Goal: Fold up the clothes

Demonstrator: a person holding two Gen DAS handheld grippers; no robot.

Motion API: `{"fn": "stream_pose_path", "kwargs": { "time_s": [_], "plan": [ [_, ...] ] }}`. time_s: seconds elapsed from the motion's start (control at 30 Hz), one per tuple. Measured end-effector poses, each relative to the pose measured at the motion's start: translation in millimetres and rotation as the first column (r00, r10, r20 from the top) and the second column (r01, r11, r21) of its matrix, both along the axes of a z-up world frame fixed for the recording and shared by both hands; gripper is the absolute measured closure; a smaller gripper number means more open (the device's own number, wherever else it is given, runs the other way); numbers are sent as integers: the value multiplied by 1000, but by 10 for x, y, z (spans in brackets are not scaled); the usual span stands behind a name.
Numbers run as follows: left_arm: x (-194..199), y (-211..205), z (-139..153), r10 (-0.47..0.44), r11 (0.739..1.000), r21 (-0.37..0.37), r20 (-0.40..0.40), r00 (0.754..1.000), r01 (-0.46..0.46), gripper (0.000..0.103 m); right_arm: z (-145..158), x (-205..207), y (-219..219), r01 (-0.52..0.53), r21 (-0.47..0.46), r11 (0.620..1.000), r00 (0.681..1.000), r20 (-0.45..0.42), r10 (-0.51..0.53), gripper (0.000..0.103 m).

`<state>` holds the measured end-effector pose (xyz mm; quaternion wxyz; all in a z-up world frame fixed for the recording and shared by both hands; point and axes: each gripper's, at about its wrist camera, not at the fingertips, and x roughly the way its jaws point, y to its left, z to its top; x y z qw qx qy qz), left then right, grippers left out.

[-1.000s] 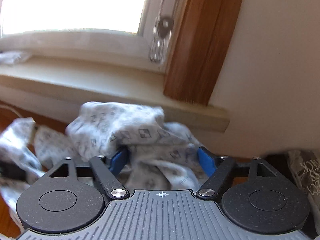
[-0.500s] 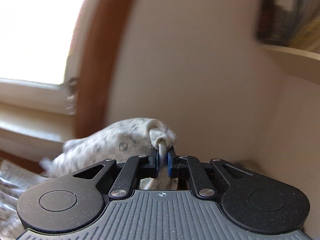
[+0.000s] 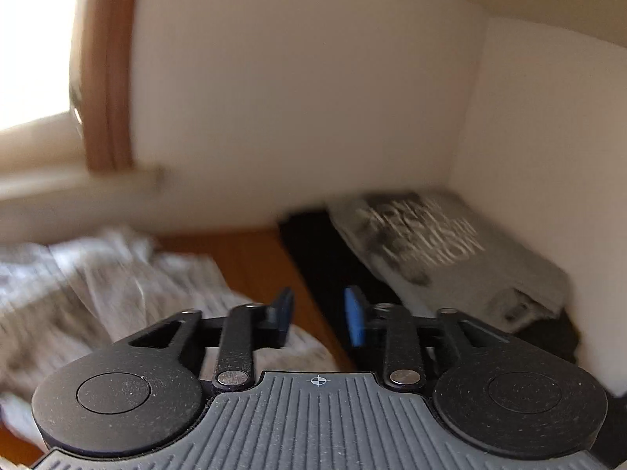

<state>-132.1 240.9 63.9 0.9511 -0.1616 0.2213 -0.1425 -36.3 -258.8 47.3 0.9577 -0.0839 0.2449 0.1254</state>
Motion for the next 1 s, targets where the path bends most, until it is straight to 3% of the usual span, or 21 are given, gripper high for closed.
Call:
{"fn": "stream_pose_path", "kwargs": {
  "time_s": [0.1, 0.23, 0.43, 0.5, 0.57, 0.6, 0.63, 0.77, 0.9, 1.0],
  "plan": [
    [9, -16, -3, -1, 1000, 9, -5, 1000, 1, 92, -9, 18, 299, -87, 7, 996, 996, -5, 87, 64],
    [15, -36, -13, -8, 1000, 23, -11, 1000, 8, 92, -189, 11, 796, -234, -2, 972, 972, -35, 234, 52],
    [49, -42, -53, -16, 999, 33, -36, 999, 18, 90, -541, 83, 1265, -326, -110, 939, 942, -123, 313, 39],
    [53, -48, -62, -20, 999, 40, -42, 999, 22, 90, -612, 87, 1285, -333, -130, 934, 939, -136, 316, 40],
    [56, -51, -68, -24, 999, 45, -47, 999, 26, 90, -630, 113, 1245, -316, -124, 941, 945, -132, 300, 56],
    [57, -50, -66, -23, 999, 45, -46, 999, 25, 90, -616, 123, 1208, -295, -118, 948, 952, -127, 280, 84],
    [58, -48, -65, -22, 999, 44, -46, 999, 24, 90, -552, 119, 1131, -273, -110, 956, 960, -99, 263, 94],
    [5, -8, -19, -10, 999, 40, -4, 1000, 10, 90, -203, 40, 825, -157, -83, 984, 984, 66, 163, 97],
    [-66, 62, 43, 2, 1000, 25, 43, 999, -3, 90, 235, -63, 430, 32, -37, 999, 971, 239, -22, 97],
    [-66, 103, 47, 16, 1000, 22, 38, 999, -17, 90, 295, 7, 143, 158, -55, 986, 964, 223, -142, 97]
  ]
}}
